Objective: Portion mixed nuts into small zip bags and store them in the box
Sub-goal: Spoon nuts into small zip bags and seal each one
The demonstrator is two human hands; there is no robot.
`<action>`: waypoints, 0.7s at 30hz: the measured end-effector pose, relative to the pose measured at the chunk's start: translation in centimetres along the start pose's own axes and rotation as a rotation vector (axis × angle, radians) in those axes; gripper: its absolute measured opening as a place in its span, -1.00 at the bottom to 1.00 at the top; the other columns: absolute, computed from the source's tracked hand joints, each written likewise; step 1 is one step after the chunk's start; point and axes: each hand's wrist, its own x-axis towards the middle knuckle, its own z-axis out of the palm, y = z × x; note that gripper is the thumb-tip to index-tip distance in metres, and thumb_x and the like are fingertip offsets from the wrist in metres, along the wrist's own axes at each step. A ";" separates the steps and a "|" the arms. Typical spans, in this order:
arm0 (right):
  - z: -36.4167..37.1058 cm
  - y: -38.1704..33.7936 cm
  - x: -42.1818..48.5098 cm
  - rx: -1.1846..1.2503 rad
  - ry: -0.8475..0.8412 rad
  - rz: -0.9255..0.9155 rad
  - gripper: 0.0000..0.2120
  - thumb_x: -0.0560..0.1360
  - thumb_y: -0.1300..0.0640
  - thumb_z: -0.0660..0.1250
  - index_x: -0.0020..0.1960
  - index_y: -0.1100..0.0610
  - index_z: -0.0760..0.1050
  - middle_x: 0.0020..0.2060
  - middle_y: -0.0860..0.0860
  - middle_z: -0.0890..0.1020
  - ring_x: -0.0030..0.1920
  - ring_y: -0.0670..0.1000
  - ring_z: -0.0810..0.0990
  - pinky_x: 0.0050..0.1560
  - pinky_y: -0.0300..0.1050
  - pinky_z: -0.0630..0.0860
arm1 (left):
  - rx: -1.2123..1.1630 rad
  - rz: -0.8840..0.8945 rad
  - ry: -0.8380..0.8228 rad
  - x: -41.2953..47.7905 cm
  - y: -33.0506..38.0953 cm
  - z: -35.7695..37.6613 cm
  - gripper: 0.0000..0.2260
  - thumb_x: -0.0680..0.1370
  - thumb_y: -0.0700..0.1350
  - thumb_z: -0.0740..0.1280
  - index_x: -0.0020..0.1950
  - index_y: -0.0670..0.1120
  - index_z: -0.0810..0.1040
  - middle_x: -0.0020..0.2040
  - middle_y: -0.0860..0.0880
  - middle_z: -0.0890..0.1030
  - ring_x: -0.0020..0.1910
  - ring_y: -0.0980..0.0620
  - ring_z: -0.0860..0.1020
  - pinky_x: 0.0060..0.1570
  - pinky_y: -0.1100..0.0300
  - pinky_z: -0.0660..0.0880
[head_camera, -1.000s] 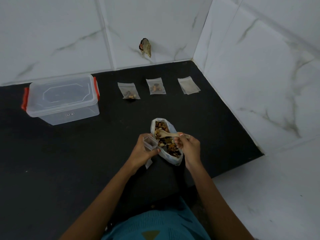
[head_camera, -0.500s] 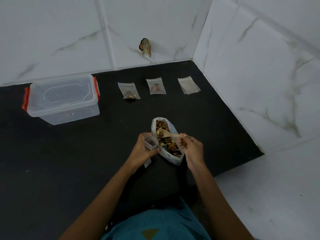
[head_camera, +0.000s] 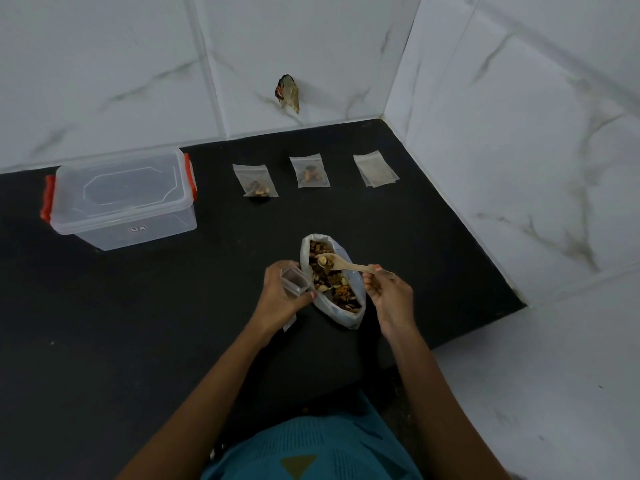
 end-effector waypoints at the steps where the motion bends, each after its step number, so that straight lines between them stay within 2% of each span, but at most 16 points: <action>1: 0.0 -0.1 -0.1 0.014 -0.003 0.004 -0.88 0.53 0.30 0.23 -0.13 0.24 0.53 -0.31 0.08 0.55 -0.30 -0.07 0.53 -0.26 -0.31 0.53 | -0.016 0.010 0.006 0.0 0.2 -0.1 -0.51 0.43 -0.24 0.43 0.23 0.04 0.29 0.22 0.05 0.34 0.16 0.16 0.37 -0.07 0.44 0.35; 3: 0.0 -0.6 -0.6 0.029 -0.016 0.001 -0.88 0.53 0.30 0.24 -0.14 0.23 0.53 -0.32 0.07 0.56 -0.29 -0.08 0.54 -0.24 -0.29 0.52 | -0.059 0.028 0.006 -0.1 0.5 -0.2 -0.53 0.43 -0.25 0.42 0.21 0.04 0.29 0.16 0.06 0.42 0.09 0.19 0.43 -0.15 0.46 0.40; 7: 0.5 -2.0 -2.2 -0.004 -0.075 -0.045 -0.87 0.53 0.28 0.24 -0.14 0.20 0.55 -0.33 0.05 0.58 -0.29 -0.09 0.55 -0.19 -0.25 0.50 | -0.075 0.088 0.005 -0.1 1.0 -0.1 -0.51 0.43 -0.29 0.42 0.25 -0.03 0.29 0.10 0.09 0.44 0.05 0.27 0.44 -0.13 0.58 0.39; 11: 1.2 -3.2 -4.0 -0.094 -0.165 -0.147 -0.85 0.54 0.27 0.22 -0.10 0.21 0.56 -0.36 0.01 0.60 -0.33 -0.13 0.57 -0.26 -0.30 0.52 | -0.074 0.151 0.027 -0.1 1.7 0.3 -0.50 0.42 -0.31 0.42 0.24 -0.03 0.29 0.09 0.17 0.42 0.08 0.27 0.44 -0.06 0.51 0.43; 15: 1.8 -3.3 -5.5 -0.258 -0.243 -0.349 -0.83 0.54 0.27 0.22 -0.12 0.16 0.57 -0.35 0.02 0.60 -0.33 -0.13 0.57 -0.28 -0.30 0.53 | -0.085 0.222 0.046 -0.2 2.7 0.4 -0.49 0.42 -0.32 0.41 0.22 0.01 0.26 0.10 0.18 0.41 0.12 0.29 0.42 0.02 0.50 0.40; 18: 2.2 -3.0 -6.2 -0.409 -0.259 -0.536 -0.84 0.53 0.26 0.24 -0.13 0.10 0.57 -0.35 0.00 0.61 -0.33 -0.13 0.58 -0.30 -0.31 0.52 | -0.111 0.250 0.063 -0.3 3.5 0.4 -0.50 0.41 -0.37 0.40 0.21 -0.03 0.27 0.05 0.15 0.43 0.05 0.26 0.47 -0.03 0.47 0.44; 21: 2.4 -2.8 -6.7 -0.532 -0.288 -0.694 -0.88 0.52 0.27 0.26 -0.10 0.10 0.54 -0.36 -0.05 0.59 -0.35 -0.17 0.57 -0.31 -0.37 0.50 | -0.125 0.265 0.072 -0.5 4.0 0.4 -0.51 0.41 -0.39 0.39 0.20 -0.05 0.26 0.02 0.13 0.42 -0.03 0.36 0.47 -0.07 0.47 0.45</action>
